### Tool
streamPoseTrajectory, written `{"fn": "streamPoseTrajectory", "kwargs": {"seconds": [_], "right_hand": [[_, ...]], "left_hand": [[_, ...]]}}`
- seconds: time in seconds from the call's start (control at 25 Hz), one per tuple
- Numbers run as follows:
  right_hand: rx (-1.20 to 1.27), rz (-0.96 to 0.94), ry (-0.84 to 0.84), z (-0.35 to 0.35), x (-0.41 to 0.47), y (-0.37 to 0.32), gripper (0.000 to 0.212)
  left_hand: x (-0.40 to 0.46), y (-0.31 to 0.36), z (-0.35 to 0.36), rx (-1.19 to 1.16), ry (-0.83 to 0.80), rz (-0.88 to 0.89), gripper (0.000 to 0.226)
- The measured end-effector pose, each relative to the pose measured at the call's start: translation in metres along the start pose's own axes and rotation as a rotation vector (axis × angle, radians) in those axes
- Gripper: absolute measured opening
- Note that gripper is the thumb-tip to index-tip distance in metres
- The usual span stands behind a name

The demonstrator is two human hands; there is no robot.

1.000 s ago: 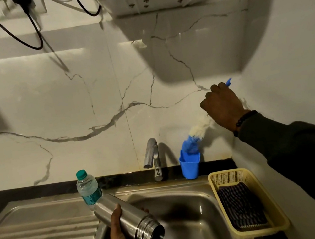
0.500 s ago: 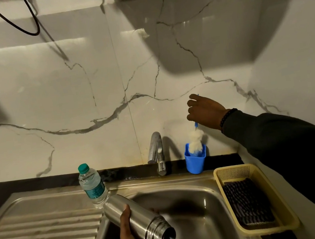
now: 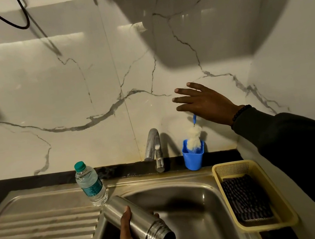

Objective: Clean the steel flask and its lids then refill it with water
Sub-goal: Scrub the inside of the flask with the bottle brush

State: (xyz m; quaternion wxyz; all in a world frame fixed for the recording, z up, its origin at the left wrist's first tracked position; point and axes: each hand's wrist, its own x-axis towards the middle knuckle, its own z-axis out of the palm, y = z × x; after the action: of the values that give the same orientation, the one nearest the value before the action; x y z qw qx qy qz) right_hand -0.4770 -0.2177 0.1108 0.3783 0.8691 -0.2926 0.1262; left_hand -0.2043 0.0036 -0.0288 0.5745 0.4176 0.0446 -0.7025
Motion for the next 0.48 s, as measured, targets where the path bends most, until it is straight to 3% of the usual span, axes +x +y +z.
{"fn": "streamPoseTrajectory", "kwargs": {"seconds": [0.2,0.32,0.48], "right_hand": [[-0.033,0.148,0.127,-0.019,-0.016,-0.002,0.033],[0.074,0.52,0.41,-0.041,-0.02,-0.021,0.018],[0.653,1.075,0.664,-0.054,-0.032,-0.091,0.011]], "left_hand": [[0.009,-0.001,-0.003,0.031,-0.002,0.004,0.046],[0.016,-0.003,-0.006,0.031,-0.025,-0.012,0.05],[0.021,-0.005,-0.011,0.12,-0.038,0.005,0.057]]}}
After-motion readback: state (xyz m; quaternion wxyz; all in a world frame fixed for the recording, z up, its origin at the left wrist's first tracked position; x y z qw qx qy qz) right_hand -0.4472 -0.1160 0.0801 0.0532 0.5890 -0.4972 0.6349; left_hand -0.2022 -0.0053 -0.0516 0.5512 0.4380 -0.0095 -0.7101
